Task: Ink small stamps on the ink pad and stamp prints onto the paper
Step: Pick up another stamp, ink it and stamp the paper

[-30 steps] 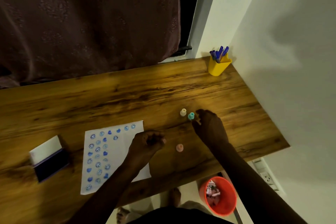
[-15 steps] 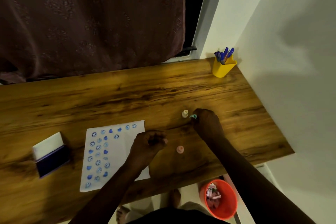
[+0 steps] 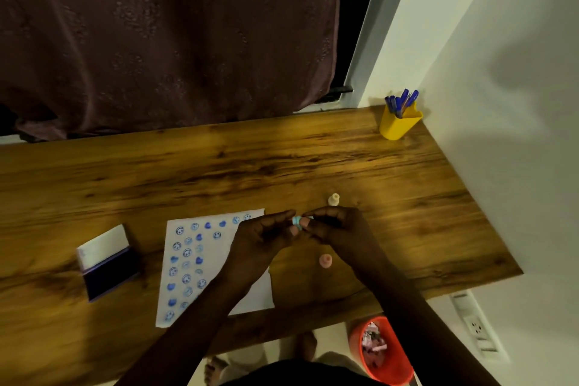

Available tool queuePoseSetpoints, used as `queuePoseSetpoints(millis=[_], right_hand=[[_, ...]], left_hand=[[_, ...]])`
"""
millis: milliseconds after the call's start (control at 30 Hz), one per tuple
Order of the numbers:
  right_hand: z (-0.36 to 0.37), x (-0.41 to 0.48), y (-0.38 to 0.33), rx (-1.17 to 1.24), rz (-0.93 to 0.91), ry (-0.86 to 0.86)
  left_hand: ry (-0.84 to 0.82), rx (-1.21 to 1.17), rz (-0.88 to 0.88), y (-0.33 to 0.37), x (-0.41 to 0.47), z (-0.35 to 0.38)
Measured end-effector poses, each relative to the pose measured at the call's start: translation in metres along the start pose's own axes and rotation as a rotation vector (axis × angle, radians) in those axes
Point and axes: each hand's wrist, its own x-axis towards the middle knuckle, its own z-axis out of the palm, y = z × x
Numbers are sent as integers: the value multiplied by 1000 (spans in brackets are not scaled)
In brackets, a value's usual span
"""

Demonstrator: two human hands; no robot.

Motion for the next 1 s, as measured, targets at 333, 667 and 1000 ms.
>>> queuePoseSetpoints(millis=[333,667,1000], right_hand=[[26,-1,-21,-61,-111,-121],[85,13,-36,418,92,-290],[198,30,-36,251,76,-383]], left_hand=[[47,-161,-16,-2,-17,-42],[324,-308,-31,-16,-49,-117],[639,-389,29,-51,-108,-214]])
